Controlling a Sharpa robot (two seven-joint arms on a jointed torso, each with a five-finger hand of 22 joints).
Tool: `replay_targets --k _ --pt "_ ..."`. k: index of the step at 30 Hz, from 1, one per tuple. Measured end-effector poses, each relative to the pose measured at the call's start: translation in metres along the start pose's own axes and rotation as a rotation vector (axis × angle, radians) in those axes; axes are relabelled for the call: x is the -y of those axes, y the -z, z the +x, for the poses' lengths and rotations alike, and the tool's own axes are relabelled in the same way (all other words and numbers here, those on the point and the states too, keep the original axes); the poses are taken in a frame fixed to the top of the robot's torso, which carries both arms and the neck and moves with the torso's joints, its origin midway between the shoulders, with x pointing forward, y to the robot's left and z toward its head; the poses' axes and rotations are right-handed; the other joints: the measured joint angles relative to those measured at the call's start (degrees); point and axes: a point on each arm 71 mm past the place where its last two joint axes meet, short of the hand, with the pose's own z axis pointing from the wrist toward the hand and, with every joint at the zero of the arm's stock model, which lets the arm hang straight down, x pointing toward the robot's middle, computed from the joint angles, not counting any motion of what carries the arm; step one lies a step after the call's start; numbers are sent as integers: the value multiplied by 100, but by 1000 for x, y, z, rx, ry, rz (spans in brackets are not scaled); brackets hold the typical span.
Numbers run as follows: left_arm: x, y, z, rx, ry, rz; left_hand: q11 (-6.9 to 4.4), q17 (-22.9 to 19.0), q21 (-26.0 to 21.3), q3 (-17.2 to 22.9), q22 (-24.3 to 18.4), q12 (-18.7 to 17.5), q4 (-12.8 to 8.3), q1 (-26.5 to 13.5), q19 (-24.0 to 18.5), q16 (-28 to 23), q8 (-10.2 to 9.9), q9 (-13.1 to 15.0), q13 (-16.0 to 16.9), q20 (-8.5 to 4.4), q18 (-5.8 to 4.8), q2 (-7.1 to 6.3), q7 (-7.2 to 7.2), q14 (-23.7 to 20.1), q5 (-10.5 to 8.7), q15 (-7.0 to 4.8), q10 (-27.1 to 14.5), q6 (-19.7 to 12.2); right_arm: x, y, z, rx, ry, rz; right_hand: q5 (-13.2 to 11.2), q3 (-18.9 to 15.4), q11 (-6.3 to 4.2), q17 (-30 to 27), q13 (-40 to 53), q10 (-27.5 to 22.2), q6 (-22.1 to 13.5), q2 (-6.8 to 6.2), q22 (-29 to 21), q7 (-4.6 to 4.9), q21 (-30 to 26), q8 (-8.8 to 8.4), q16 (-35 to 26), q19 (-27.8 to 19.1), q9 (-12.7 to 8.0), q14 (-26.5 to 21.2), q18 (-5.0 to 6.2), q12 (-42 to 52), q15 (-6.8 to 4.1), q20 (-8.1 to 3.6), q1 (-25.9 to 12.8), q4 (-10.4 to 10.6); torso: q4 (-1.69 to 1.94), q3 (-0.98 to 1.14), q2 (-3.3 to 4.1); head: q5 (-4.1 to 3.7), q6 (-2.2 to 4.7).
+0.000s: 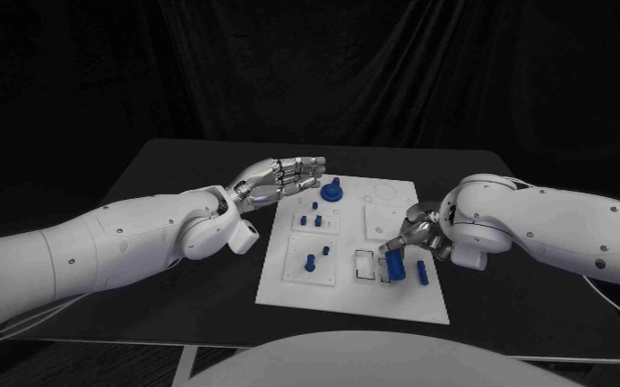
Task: Assemble the parts on the task board
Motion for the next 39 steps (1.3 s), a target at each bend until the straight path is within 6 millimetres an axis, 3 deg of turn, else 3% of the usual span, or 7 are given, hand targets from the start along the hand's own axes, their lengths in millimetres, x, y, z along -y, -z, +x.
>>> replay_targets --k 20,22,26,39 --pt "0 0 1 -6 4 -5 0 -1 0 32 -12 0 -32 46 0 0 0 -1 0 0 0 0 0 0 22 42 0 0 -19 -18 7 -52 -40 -10 -69 33 0 -117 0 0 -64 56 -1 -39 -174 53 -65 -21 28 0 3 0 0 21 -59 34 7 1 7 6 0" --pt "0 -1 1 -7 4 -5 0 -1 0 49 -12 0 -49 46 0 0 0 -1 0 0 0 0 0 0 22 42 0 0 -20 -19 7 -53 -41 -10 -70 33 0 -130 0 0 -71 77 -2 -32 -198 54 -65 -21 30 0 91 0 0 21 -81 34 8 2 8 4 0" --pt "-1 -1 2 -9 5 -5 0 -1 0 64 -12 0 -64 46 0 22 -1 -1 0 0 0 0 0 0 22 42 0 0 -21 -20 6 -53 -44 -8 -118 49 0 -144 0 0 -95 81 -2 -8 -219 54 -88 -21 31 0 92 0 0 21 -84 50 7 2 9 9 0" --pt "-1 -2 2 -13 8 -9 0 -2 -23 79 -20 0 -79 69 0 22 -1 -1 0 0 0 -23 0 0 46 41 0 0 -24 -22 8 -60 -42 -10 -786 -1 0 -189 4 0 -223 158 -2 1 -300 116 -128 -42 9 0 91 0 0 42 -208 130 1 0 2 19 0"
